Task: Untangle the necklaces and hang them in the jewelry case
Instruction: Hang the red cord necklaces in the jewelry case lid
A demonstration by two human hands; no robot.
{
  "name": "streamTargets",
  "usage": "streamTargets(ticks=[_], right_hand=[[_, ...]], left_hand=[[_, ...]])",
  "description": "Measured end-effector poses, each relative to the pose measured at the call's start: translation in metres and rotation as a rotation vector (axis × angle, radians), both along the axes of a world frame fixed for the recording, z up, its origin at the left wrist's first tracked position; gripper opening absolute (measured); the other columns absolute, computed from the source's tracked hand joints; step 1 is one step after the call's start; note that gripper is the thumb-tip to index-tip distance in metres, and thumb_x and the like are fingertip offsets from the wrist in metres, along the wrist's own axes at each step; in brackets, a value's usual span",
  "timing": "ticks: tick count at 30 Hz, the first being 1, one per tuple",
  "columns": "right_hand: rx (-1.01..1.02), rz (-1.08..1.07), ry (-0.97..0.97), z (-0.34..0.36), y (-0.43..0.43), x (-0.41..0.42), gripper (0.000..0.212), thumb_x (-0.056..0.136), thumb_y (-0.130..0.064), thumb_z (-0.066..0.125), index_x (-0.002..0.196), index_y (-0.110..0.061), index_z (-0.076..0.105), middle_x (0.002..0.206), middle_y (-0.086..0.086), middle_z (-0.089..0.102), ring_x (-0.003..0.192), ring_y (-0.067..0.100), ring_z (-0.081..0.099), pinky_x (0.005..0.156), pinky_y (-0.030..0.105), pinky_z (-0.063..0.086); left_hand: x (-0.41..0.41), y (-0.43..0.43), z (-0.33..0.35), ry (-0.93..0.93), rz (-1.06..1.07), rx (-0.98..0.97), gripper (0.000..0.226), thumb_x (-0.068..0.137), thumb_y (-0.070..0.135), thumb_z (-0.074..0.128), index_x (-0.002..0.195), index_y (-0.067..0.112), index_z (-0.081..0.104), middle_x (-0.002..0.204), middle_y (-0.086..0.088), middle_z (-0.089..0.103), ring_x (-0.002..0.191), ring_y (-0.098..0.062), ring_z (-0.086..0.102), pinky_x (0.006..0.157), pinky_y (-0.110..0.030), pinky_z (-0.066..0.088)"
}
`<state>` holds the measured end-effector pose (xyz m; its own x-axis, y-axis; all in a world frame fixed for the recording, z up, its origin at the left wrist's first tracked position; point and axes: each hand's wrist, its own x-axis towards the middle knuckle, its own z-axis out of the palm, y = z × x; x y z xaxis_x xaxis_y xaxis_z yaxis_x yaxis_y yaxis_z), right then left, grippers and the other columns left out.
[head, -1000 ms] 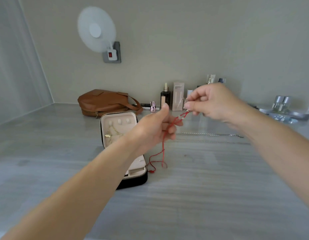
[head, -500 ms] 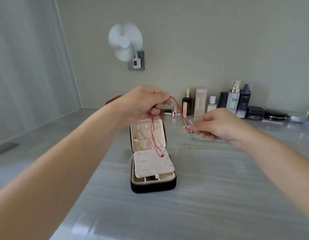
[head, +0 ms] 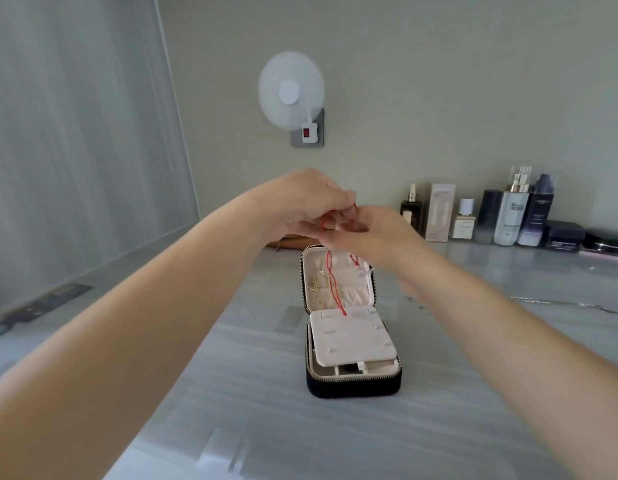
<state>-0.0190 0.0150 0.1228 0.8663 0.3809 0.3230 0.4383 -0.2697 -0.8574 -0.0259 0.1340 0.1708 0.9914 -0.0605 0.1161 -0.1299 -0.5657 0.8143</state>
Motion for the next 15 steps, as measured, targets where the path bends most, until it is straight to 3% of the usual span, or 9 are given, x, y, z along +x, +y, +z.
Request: streamTargets(ticks=[2, 4, 6, 10, 13, 15], right_hand=[[-0.016, -0.034, -0.076, 0.0, 0.002, 0.002, 0.009, 0.078, -0.023, 0.072, 0.077, -0.02, 0.064, 0.07, -0.004, 0.062, 0.055, -0.004, 0.051, 0.048, 0.008, 0.037], [-0.108, -0.086, -0.139, 0.005, 0.0, 0.007, 0.012, 0.075, -0.026, 0.074, 0.079, -0.016, 0.069, 0.074, 0.005, 0.063, 0.065, 0.008, 0.051, 0.055, 0.02, 0.037], [-0.275, -0.117, -0.156, 0.011, -0.001, 0.014, 0.021, 0.073, -0.029, 0.076, 0.081, -0.011, 0.071, 0.072, 0.004, 0.059, 0.067, 0.014, 0.048, 0.059, 0.025, 0.034], [-0.368, 0.004, -0.102, 0.02, 0.003, 0.021, 0.02, 0.072, -0.02, 0.077, 0.086, -0.01, 0.068, 0.065, -0.004, 0.053, 0.065, 0.011, 0.045, 0.059, 0.023, 0.034], [-0.458, -0.004, -0.112, 0.02, 0.004, 0.023, 0.021, 0.072, -0.027, 0.077, 0.077, -0.009, 0.068, 0.065, -0.002, 0.055, 0.066, 0.011, 0.044, 0.059, 0.023, 0.032], [-0.485, -0.006, -0.109, 0.021, 0.005, 0.021, 0.023, 0.072, -0.032, 0.077, 0.062, -0.015, 0.064, 0.044, -0.012, 0.052, 0.054, 0.009, 0.041, 0.047, 0.018, 0.03]], left_hand=[[0.002, 0.004, -0.003, -0.006, 0.042, 0.099, 0.031, 0.093, 0.022, 0.05, 0.064, 0.013, 0.056, 0.067, -0.003, 0.049, 0.063, -0.016, 0.044, 0.068, -0.028, 0.043], [0.003, 0.009, -0.004, -0.009, 0.069, 0.21, 0.033, 0.091, 0.021, 0.052, 0.059, 0.014, 0.052, 0.059, -0.003, 0.042, 0.056, -0.018, 0.038, 0.056, -0.025, 0.035], [0.003, 0.01, -0.005, -0.007, 0.08, 0.349, 0.035, 0.09, 0.021, 0.051, 0.055, 0.015, 0.047, 0.053, -0.002, 0.037, 0.048, -0.018, 0.031, 0.047, -0.021, 0.025], [0.0, 0.007, -0.004, -0.055, 0.078, 0.718, 0.034, 0.094, 0.032, 0.046, 0.064, 0.016, 0.049, 0.06, 0.0, 0.045, 0.057, -0.016, 0.042, 0.045, -0.02, 0.031], [0.001, 0.006, -0.003, -0.077, 0.096, 0.796, 0.038, 0.092, 0.038, 0.047, 0.063, 0.013, 0.048, 0.059, -0.001, 0.045, 0.052, -0.014, 0.039, 0.046, -0.023, 0.028], [0.001, 0.008, -0.003, -0.105, 0.129, 0.792, 0.041, 0.089, 0.039, 0.052, 0.061, 0.009, 0.05, 0.055, -0.003, 0.041, 0.049, -0.016, 0.037, 0.045, -0.025, 0.027]])
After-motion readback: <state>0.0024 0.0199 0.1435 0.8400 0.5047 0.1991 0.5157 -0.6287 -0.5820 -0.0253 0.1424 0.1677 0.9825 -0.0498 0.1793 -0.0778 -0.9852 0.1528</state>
